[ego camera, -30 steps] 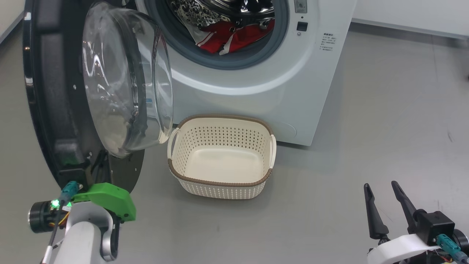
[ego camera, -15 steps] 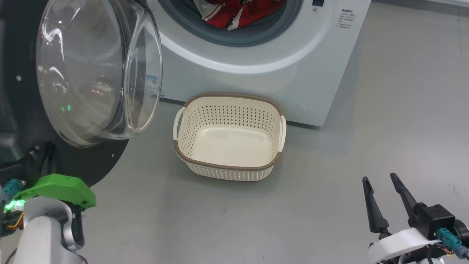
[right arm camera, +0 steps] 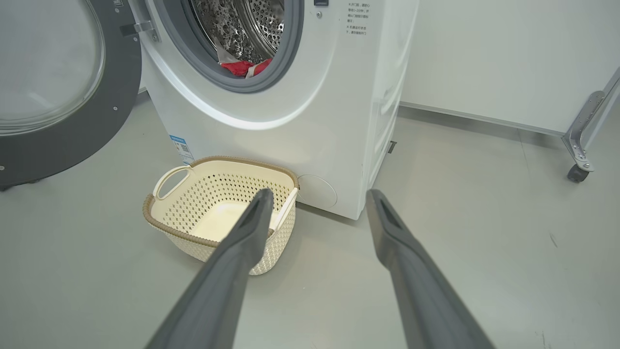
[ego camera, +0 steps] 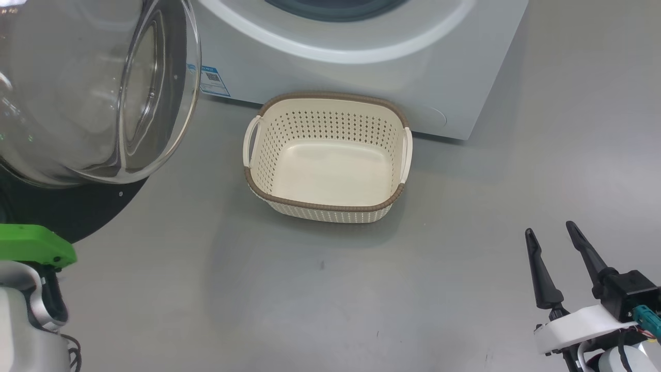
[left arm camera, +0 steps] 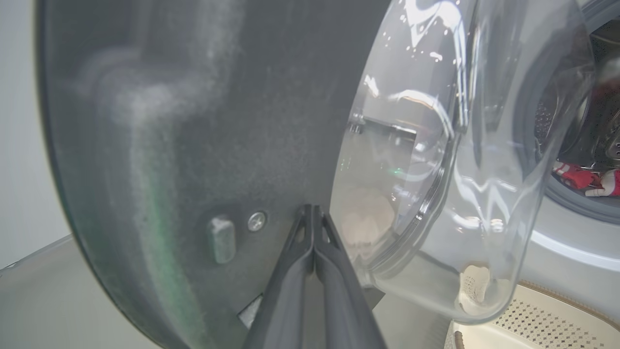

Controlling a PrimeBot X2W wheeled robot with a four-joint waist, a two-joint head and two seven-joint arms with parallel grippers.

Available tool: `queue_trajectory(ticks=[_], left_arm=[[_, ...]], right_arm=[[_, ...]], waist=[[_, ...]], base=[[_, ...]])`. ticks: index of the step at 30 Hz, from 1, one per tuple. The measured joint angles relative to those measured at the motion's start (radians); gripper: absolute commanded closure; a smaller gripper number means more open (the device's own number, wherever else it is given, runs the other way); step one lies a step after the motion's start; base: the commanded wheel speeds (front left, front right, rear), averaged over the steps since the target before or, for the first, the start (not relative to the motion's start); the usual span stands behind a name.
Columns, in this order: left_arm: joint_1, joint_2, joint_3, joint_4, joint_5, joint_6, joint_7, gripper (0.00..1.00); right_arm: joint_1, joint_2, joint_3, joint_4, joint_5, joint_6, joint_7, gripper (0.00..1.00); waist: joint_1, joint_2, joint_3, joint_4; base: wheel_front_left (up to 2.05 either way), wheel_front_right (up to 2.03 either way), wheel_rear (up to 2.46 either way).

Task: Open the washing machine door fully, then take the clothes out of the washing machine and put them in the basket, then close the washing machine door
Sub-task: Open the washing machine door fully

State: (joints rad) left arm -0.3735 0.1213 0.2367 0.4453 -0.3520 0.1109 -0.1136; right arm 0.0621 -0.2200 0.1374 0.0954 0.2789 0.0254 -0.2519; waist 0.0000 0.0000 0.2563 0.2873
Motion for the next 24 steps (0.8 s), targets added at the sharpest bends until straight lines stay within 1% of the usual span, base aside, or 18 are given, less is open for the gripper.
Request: queue_trajectory(ticks=[9, 18, 24], left_arm=[[-0.064, 0.034, 0.058, 0.037, -0.009, 0.003, -0.003, 1.0], [-0.118, 0.071, 0.139, 0.088, -0.018, 0.003, -0.012, 1.0], [-0.146, 0.084, 0.155, 0.12, -0.027, 0.003, -0.018, 1.0]], right_arm=[[-0.018, -0.031, -0.021, -0.021, -0.009, 0.0, 0.002, 0.0], [-0.025, -0.059, -0.037, -0.042, -0.009, 0.002, 0.011, 0.0], [-0.027, -0.067, -0.049, -0.051, -0.009, 0.002, 0.019, 0.0]], waist=[[0.0, 0.0, 0.066, 0.003], [0.0, 0.0, 0.117, 0.011], [0.0, 0.0, 0.139, 0.019]], base=[[0.0, 0.0, 0.0], [0.0, 0.0, 0.0], [0.0, 0.0, 0.0]])
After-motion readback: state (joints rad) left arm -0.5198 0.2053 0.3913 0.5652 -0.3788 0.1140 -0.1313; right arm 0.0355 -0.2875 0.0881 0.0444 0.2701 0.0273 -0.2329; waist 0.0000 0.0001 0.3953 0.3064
